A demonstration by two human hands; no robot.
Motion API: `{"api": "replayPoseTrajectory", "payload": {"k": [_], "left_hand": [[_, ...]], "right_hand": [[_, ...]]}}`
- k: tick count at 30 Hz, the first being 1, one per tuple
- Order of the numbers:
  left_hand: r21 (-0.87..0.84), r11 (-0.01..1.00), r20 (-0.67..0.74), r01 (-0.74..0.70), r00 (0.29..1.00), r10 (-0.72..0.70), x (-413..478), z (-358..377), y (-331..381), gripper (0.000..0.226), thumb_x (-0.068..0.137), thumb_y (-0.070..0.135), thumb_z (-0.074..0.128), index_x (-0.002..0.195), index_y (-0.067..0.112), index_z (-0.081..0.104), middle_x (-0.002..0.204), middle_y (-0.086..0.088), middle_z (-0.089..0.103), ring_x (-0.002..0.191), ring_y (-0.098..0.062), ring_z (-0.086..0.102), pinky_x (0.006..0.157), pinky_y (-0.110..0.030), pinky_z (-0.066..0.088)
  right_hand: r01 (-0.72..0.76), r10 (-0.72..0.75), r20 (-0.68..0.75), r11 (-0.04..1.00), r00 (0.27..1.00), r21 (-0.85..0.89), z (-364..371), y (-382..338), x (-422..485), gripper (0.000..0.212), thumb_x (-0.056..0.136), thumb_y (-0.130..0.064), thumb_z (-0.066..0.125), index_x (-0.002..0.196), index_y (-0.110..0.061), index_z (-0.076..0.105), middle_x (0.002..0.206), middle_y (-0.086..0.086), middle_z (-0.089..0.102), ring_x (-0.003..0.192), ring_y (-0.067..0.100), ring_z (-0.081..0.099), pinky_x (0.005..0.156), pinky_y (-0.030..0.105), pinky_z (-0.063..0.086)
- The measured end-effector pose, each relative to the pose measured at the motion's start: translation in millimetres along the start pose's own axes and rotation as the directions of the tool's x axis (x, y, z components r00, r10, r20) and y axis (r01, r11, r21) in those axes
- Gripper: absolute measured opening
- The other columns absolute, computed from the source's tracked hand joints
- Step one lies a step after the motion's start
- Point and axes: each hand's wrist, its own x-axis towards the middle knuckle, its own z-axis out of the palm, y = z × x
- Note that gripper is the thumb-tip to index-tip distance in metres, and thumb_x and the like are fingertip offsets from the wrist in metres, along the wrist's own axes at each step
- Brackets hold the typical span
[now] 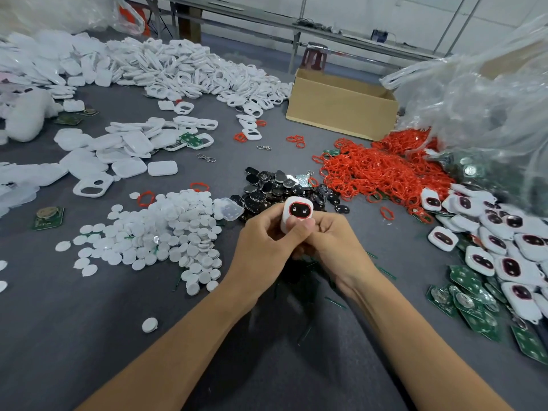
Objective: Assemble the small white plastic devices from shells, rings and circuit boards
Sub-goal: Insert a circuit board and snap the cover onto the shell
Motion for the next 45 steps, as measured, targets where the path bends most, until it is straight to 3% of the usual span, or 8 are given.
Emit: {"api": "replayPoseTrajectory", "payload": {"k": [8,12,17,21,24,32,38,45], "left_hand": [[0.001,1.0,0.051,0.01,0.999,-0.01,1,3,-4,0.015,0.093,0.022,0.064,0.088,0.008,0.065,0.06,0.005,0.058,0.056,-0.014,0.055,0.062,-0.035,0.048],[-0.029,0.999,0.04,0.028,0.999,-0.027,0,1,-5,0.015,0.093,0.021,0.065,0.086,0.007,0.065,0.062,-0.001,0.063,0.052,-0.019,0.061,0.057,-0.03,0.05],[-0.035,0.999,0.028,0.008,1.0,-0.007,0,1,-3,0.015,0.092,0.018,0.065,0.087,0.005,0.067,0.068,-0.023,0.063,0.048,-0.023,0.057,0.059,-0.047,0.054],[-0.1,0.995,0.008,-0.005,1.0,0.005,-3,2,1,0.02,0.092,0.013,0.064,0.089,-0.007,0.065,0.069,-0.037,0.055,0.046,-0.023,0.048,0.048,-0.034,0.052],[-0.119,0.993,-0.004,-0.012,1.0,0.012,-4,3,3,0.021,0.091,0.012,0.064,0.089,-0.009,0.065,0.063,-0.03,0.054,0.045,-0.017,0.047,0.044,-0.024,0.047],[-0.186,0.982,0.002,0.008,1.0,-0.008,-6,3,6,0.036,0.081,0.029,0.068,0.088,-0.007,0.066,0.06,-0.017,0.057,0.044,-0.018,0.048,0.044,-0.028,0.048],[-0.133,0.991,-0.035,-0.013,0.999,0.008,-7,2,6,0.037,0.077,0.034,0.069,0.084,-0.002,0.069,0.064,-0.022,0.062,0.05,-0.018,0.054,0.045,-0.022,0.048],[-0.235,0.971,0.083,0.039,0.996,-0.02,-4,0,11,0.037,0.071,0.017,0.077,0.104,0.004,0.066,0.063,-0.004,0.064,0.045,-0.016,0.056,0.051,-0.032,0.055]], "right_hand": [[0.0,0.0,-0.013,1.0,1.0,-0.015,-1,1,1,0.022,0.081,-0.032,0.067,0.065,-0.016,0.069,0.057,0.003,0.061,0.047,0.009,0.054,0.045,0.019,0.042],[0.003,-0.006,-0.031,0.998,0.999,-0.069,-1,1,0,0.025,0.092,-0.02,0.061,0.071,-0.008,0.067,0.054,0.006,0.057,0.044,0.01,0.051,0.04,0.018,0.038],[0.002,-0.004,-0.045,0.999,0.999,-0.04,0,-1,-1,0.023,0.091,-0.016,0.06,0.071,-0.004,0.065,0.052,0.005,0.059,0.041,0.013,0.054,0.037,0.019,0.04],[-0.009,0.009,-0.027,1.0,1.0,-0.008,1,-3,-2,0.025,0.092,-0.015,0.059,0.072,-0.002,0.064,0.053,0.004,0.062,0.041,0.014,0.056,0.037,0.021,0.043],[-0.01,0.01,-0.031,1.0,0.999,-0.004,2,-2,-2,0.024,0.093,-0.015,0.059,0.074,0.0,0.064,0.053,0.004,0.063,0.04,0.014,0.056,0.038,0.021,0.044],[-0.012,0.012,-0.03,1.0,0.999,0.001,2,-6,-4,0.024,0.092,-0.017,0.06,0.076,0.0,0.066,0.054,0.006,0.064,0.039,0.015,0.056,0.038,0.021,0.044],[-0.025,0.025,-0.02,1.0,0.999,0.005,3,-7,-5,0.028,0.091,-0.021,0.06,0.079,0.003,0.066,0.056,0.009,0.064,0.041,0.016,0.056,0.038,0.022,0.044],[-0.099,0.094,0.045,0.986,0.995,0.134,3,-8,-3,0.043,0.083,-0.052,0.052,0.064,-0.019,0.072,0.051,0.001,0.059,0.037,0.008,0.05,0.036,0.016,0.035]]}}
